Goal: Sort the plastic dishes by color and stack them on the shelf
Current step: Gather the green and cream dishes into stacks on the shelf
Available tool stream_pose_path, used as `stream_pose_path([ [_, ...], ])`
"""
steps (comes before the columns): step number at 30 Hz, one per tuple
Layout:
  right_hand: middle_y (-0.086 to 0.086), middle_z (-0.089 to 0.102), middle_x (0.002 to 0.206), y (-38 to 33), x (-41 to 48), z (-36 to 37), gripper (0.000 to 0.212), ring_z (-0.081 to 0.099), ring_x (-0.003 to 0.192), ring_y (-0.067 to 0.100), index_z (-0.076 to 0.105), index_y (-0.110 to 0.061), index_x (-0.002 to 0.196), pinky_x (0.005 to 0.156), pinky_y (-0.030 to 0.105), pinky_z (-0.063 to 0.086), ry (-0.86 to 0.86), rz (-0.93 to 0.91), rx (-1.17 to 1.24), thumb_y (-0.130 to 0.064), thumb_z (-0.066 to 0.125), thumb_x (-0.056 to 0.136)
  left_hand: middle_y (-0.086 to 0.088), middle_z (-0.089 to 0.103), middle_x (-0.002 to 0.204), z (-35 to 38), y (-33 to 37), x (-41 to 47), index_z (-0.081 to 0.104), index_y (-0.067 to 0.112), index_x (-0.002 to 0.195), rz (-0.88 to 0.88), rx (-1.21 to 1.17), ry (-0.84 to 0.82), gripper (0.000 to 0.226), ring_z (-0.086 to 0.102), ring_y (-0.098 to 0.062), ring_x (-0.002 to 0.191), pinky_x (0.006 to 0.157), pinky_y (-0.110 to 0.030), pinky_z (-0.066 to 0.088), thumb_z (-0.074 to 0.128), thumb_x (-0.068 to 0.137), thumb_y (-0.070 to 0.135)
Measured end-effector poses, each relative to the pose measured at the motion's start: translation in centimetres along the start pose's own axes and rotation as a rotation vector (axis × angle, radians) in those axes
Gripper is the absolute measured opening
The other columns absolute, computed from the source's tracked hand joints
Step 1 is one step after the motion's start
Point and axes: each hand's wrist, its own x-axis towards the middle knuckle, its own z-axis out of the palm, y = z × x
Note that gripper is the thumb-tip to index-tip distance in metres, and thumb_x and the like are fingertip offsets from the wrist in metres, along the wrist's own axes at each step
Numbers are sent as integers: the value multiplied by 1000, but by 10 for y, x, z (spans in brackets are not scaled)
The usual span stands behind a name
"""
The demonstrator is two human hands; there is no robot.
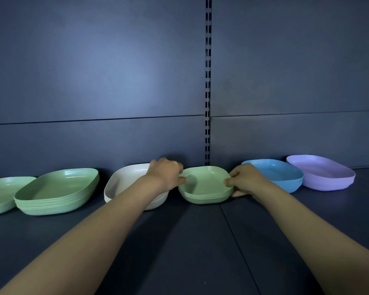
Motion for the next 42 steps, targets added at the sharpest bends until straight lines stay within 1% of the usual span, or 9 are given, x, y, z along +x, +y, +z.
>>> stream_pose_path([
  [3,26,67,99,-1,-3,0,5,69,88,38,61,1,79,81,44,58,-13,33,98,0,65,83,4,62,122,0,-1,-2,57,22,120,-13,-25,18,39,46,-24,119,95,-35,36,51,89,46],
  [7,20,63,93,-6,-9,-8,26,63,83,26,60,16,102,63,30,60,29,13,220,0,66,82,6,67,112,-6,-1,-10,59,25,116,-61,-192,92,35,51,-22,116,94,-36,37,56,86,42],
  [12,17,61,87,-28,-31,-25,6,59,65,17,62,6,86,45,18,55,43,-54,399,1,65,84,-2,68,113,-26,-1,-30,57,15,124,-110,-561,251,39,59,-22,112,91,-25,40,62,87,27],
  [15,15,62,84,-44,-45,-27,14,60,64,16,60,5,98,46,18,55,23,-104,501,1,64,85,-8,67,116,-39,-7,-48,54,10,128,-155,-765,319,43,60,-25,109,92,-27,44,63,87,21],
  [17,12,65,83,-56,-52,-22,22,62,66,16,60,4,106,51,20,56,-5,-130,522,-2,65,85,-10,66,114,-47,-17,-63,58,8,120,-186,-978,357,34,64,-26,96,84,-33,55,63,87,14],
  [21,8,65,80,-85,-67,1,28,66,54,12,59,-1,112,48,20,57,-48,-173,585,-4,66,85,-9,65,107,-64,-44,-95,62,8,103,-218,-1283,410,15,63,-10,76,58,-13,57,60,88,6],
  [26,9,65,84,-131,-89,48,30,64,69,18,59,-1,114,49,21,57,-142,-208,623,-5,66,85,-8,64,109,-84,-98,-142,61,2,114,-285,-1346,481,26,64,-19,86,61,-21,59,61,88,6],
  [33,11,65,81,-208,-114,151,19,65,67,21,60,-4,106,53,22,58,-247,-262,600,-7,64,87,-6,65,103,-96,-215,-203,64,9,101,-345,-1325,481,12,65,-15,80,62,-23,60,58,91,7],
  [42,14,63,81,-282,-115,282,8,64,70,22,59,-2,81,49,23,57,-300,-186,534,-5,63,87,-9,61,80,-88,-369,-220,61,2,98,-418,-1124,220,11,59,-15,66,52,-12,55,52,92,2],
])
